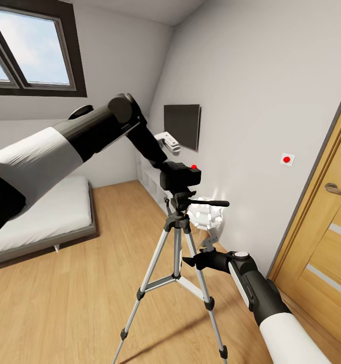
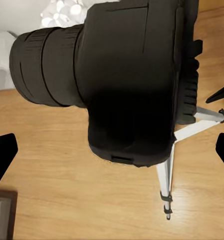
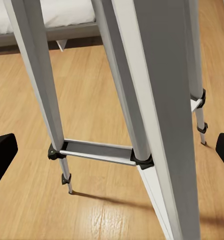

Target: Attach the digital camera to the camera tripod in the bedroom.

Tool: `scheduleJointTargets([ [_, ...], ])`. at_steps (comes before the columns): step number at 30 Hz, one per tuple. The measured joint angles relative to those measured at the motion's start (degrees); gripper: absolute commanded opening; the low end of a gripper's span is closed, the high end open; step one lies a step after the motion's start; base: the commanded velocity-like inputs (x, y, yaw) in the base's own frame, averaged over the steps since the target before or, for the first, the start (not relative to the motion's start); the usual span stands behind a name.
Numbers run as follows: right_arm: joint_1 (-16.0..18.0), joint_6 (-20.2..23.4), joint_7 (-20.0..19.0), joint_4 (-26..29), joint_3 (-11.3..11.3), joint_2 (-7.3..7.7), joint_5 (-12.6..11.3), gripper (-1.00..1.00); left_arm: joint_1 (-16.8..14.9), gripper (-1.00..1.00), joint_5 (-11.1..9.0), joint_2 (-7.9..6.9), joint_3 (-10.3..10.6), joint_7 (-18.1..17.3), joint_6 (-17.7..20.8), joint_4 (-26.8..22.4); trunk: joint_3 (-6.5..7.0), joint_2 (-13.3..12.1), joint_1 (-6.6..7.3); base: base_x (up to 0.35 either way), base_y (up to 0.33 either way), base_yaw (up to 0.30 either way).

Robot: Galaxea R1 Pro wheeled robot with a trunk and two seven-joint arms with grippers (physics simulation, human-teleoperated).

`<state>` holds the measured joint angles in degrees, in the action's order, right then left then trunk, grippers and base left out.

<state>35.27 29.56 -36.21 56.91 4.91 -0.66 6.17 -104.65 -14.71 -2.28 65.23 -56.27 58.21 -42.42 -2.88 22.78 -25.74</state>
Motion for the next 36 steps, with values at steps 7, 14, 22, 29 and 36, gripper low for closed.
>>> scheduleJointTargets([
  [7, 0.0, 0.0, 0.0, 0.0, 0.0, 0.02, 0.0, 1.0, 0.0, 1.0, 0.1, -1.3, -0.3, 0.0, 0.0, -0.2, 0.0, 0.0, 0.0, 0.0, 0.0, 0.0],
  [14, 0.0, 0.0, 0.1, 0.0, 0.0, 0.06, 0.0, 1.0, 0.0, 1.0, 0.2, -3.08, -0.3, -0.2, 0.0, -0.4, 0.0, 0.0, 0.0, 0.0, 0.0, 0.0],
  [22, 0.0, 0.0, 0.1, -0.1, 0.0, 0.04, 0.1, 1.0, 0.0, 1.0, -0.3, -6.81, -0.3, -0.5, 0.0, -1.1, 0.0, 0.0, 0.0, 0.0, 0.0, 0.0],
  [29, 0.0, 0.0, 0.1, -0.1, 0.0, 0.06, 0.1, 1.0, 0.0, 1.0, -0.6, -11.17, -0.2, -1.1, 0.1, -5.0, 0.0, 0.0, 0.0, 0.0, 0.0, 0.0],
  [36, 0.0, 0.0, 0.2, -0.1, 0.0, 0.04, 0.1, 1.0, 0.1, 1.0, -0.7, -14.61, 0.0, -2.1, 0.1, -6.3, 0.0, 0.0, 0.0, 0.0, 0.0, 0.0],
])
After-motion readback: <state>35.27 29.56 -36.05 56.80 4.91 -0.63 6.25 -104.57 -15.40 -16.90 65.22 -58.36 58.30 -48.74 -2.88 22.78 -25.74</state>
